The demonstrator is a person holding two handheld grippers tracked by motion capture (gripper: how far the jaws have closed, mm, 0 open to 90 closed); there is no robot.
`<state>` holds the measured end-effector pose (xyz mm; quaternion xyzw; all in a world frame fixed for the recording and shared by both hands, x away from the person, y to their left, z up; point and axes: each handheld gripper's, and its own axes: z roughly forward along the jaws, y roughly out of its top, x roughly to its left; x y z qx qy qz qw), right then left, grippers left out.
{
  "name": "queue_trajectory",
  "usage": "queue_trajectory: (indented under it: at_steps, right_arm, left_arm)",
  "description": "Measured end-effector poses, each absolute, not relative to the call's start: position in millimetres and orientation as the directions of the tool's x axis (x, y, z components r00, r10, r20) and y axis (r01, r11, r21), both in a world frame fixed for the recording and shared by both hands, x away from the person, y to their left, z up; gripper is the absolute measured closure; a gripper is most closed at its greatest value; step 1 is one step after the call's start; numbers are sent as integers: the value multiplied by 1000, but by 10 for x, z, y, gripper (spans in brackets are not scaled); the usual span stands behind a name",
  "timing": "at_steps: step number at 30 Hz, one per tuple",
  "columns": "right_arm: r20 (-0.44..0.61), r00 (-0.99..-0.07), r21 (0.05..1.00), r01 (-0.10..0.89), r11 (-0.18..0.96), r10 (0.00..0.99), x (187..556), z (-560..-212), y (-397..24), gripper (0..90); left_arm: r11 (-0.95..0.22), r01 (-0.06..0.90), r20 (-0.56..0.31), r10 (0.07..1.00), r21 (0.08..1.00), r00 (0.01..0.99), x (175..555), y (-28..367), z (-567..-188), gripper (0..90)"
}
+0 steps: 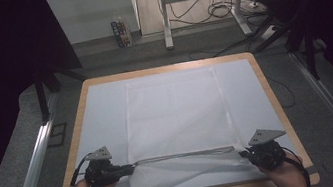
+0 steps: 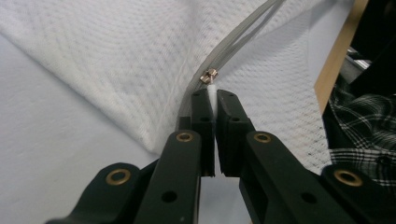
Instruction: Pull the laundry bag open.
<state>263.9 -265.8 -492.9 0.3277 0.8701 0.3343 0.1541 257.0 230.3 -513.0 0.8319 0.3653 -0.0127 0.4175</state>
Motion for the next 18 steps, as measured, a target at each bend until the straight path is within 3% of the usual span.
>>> queue_trajectory:
  at_steps: [18]
  right_arm:
    - [-44,-733,680,476,558,679,2635,-4926,-2663,859]
  left_arm:
    - [-386,617,-329,592,686,736,2526,2359,-5132,872]
